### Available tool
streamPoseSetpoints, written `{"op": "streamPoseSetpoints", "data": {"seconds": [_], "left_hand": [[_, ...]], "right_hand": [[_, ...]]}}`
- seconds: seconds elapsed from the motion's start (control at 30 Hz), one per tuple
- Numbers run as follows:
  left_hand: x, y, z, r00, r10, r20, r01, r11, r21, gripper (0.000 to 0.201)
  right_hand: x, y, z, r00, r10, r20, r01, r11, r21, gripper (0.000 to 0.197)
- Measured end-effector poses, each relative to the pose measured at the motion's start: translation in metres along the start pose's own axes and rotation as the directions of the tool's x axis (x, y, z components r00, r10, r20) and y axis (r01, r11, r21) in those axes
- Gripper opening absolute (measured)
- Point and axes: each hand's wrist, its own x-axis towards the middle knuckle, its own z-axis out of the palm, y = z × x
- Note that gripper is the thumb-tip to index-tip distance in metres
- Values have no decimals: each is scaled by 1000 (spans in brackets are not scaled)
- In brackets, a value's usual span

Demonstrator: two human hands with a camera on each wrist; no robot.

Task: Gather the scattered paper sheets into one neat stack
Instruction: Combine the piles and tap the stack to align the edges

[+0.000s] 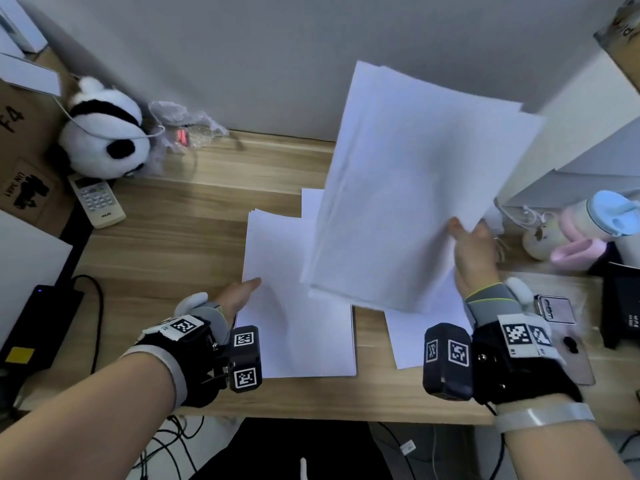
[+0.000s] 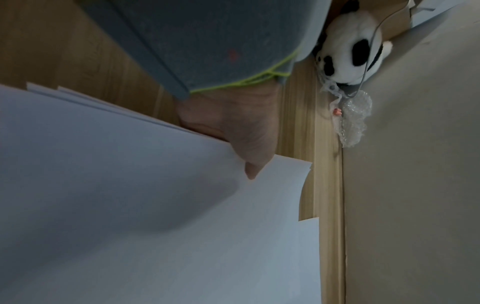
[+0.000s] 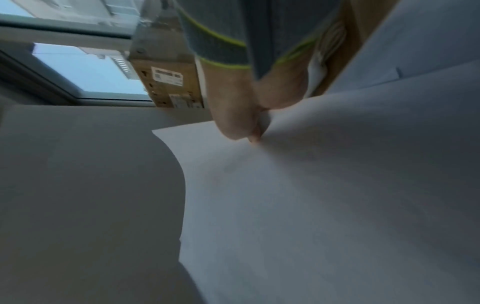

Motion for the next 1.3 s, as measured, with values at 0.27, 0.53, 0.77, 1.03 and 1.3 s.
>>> {"op": "streamPoseSetpoints", "data": {"seconds": [0.27, 0.53, 0.77, 1.03, 1.3], "left_hand": [[17, -8, -11, 1000, -18, 15, 21, 961, -277, 101], [-10, 2, -2, 997, 66, 42, -66, 998, -4, 61], [-10, 6, -2, 993, 112, 28, -110, 992, -59, 39], [-12, 22, 10, 985, 166, 47, -157, 974, -163, 40], [-4, 18, 25, 991, 108, -81, -103, 993, 62, 40]], "right_hand": [[-32, 71, 63, 835, 401, 376, -252, 887, -387, 37], [-48, 98, 84, 769, 523, 367, -306, 806, -507, 31], [-17, 98, 43, 779, 626, 37, -618, 777, -125, 23], [-2, 102, 17, 719, 692, -65, -673, 717, 184, 20], [5, 103, 26, 633, 737, 239, -774, 598, 208, 22]]}}
